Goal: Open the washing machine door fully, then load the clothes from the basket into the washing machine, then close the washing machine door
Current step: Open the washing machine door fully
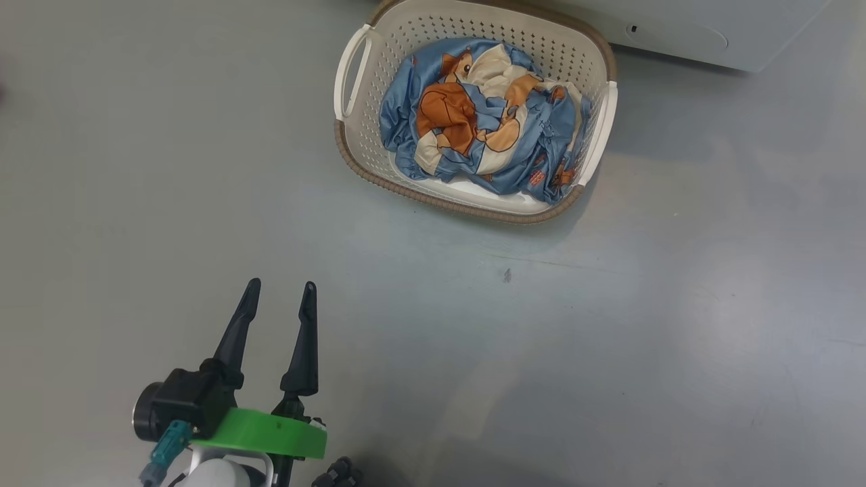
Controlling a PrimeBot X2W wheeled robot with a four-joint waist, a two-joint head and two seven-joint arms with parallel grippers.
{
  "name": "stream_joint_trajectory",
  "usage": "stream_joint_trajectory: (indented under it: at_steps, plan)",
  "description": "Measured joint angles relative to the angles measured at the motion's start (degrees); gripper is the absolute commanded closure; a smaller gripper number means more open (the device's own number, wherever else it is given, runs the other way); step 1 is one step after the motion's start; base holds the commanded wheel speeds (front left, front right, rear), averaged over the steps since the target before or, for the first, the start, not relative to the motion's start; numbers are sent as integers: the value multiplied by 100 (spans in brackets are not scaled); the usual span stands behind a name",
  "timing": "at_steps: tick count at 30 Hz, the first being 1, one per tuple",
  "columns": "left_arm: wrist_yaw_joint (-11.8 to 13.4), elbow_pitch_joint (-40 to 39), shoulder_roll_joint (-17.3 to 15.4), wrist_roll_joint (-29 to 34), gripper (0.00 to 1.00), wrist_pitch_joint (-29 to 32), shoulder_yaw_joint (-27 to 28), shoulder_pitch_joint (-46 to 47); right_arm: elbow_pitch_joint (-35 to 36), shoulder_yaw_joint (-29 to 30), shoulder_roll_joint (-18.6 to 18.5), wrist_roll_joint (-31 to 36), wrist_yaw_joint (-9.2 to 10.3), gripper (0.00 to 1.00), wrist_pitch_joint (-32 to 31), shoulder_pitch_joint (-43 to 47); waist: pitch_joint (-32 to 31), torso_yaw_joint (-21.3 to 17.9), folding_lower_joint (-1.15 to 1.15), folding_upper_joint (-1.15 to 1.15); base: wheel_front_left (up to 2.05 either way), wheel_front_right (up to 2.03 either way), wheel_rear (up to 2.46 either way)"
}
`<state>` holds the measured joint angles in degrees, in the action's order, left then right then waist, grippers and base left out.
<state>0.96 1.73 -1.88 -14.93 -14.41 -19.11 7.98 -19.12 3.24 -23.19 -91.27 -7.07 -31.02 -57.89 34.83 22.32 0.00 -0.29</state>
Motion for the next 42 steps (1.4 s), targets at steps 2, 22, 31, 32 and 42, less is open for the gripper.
stream_joint_trajectory:
  at_steps: [2,22,31,32,42]
  plan:
    - [59,-12,0,-1,0,0,9,0,-22,-35,37,4,0,100,-1,-18,16,17,0,0,0,0,0]
    - [157,-107,2,-51,0,0,-60,-44,-116,-140,179,-1,0,100,-85,-321,180,120,0,0,0,0,0]
    - [182,-133,2,-51,0,0,-113,-121,-118,-162,191,0,-1,100,-102,-369,212,107,0,0,0,0,0]
    - [182,-137,2,-51,0,0,-113,-121,-121,-164,190,1,0,100,-103,-370,216,107,0,0,0,0,0]
    - [224,-201,2,-74,0,0,-135,-148,-164,-187,156,5,-1,100,-159,-391,248,158,0,0,0,0,0]
